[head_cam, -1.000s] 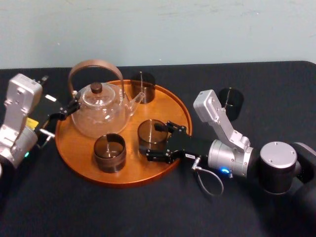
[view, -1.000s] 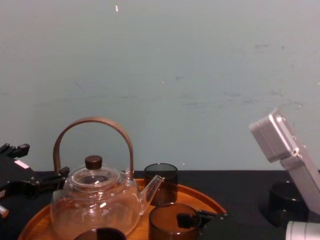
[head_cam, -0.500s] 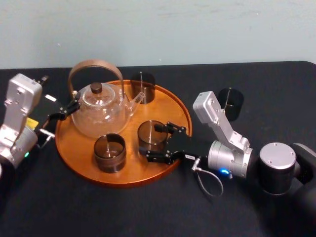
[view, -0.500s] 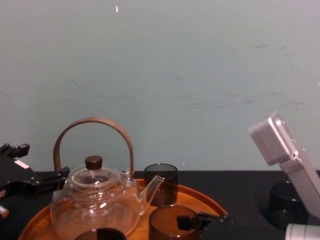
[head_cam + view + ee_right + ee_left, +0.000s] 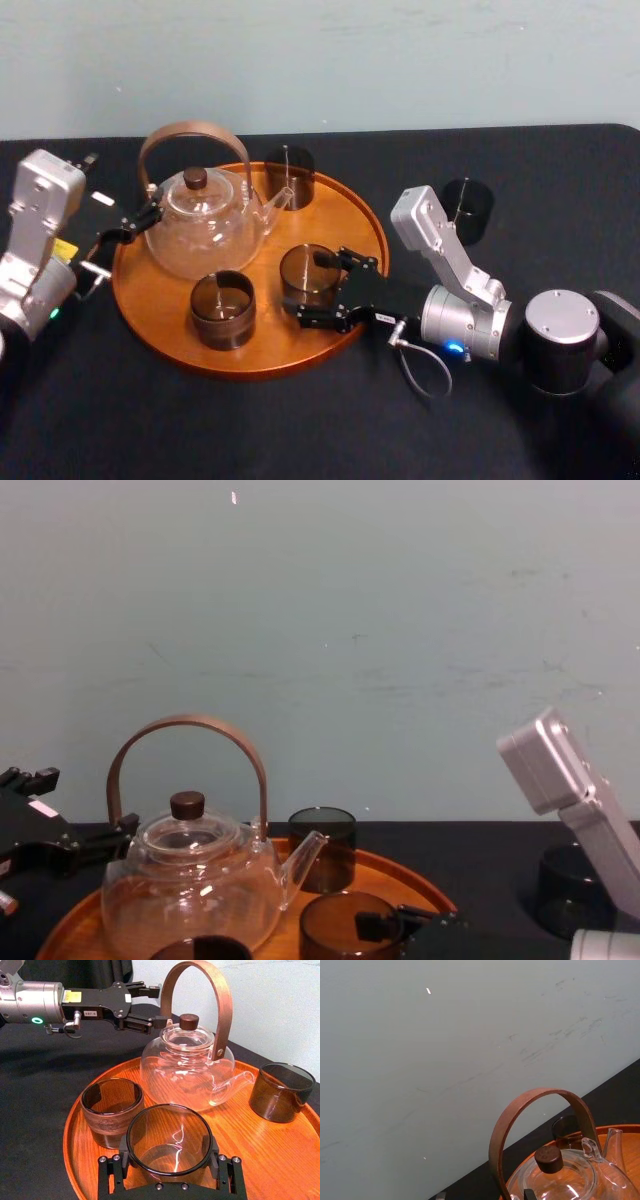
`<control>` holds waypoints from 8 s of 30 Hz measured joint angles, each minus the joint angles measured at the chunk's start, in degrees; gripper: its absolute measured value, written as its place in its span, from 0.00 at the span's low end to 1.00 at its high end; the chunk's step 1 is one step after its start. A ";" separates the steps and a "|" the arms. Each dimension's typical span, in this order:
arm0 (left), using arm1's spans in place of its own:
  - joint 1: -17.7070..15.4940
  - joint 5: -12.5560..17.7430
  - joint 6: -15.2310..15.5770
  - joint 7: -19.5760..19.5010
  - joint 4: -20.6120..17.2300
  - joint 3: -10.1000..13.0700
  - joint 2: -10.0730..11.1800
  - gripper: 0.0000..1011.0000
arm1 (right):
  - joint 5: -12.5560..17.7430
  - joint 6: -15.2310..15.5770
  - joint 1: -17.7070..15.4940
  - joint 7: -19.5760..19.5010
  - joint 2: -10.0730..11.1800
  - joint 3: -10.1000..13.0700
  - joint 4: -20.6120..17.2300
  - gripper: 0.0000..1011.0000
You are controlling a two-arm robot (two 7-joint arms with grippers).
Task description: Pick up the glass from the table and place it on the tray.
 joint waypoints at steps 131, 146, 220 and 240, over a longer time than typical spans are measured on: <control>0.00 0.00 0.00 0.00 0.00 0.00 0.00 1.00 | 7.61 2.59 -10.35 -7.03 10.63 18.37 -2.81 0.99; 0.00 0.00 0.00 0.00 0.00 0.00 0.00 1.00 | 5.74 3.90 -4.54 -7.00 8.35 17.12 2.69 0.99; 0.00 0.00 0.00 0.00 0.00 0.00 0.00 1.00 | 0.37 1.65 11.59 -2.16 0.32 14.04 25.05 0.90; 0.00 0.00 0.00 0.00 0.00 0.00 0.00 1.00 | -0.32 2.41 9.85 -2.45 1.12 13.96 21.03 0.90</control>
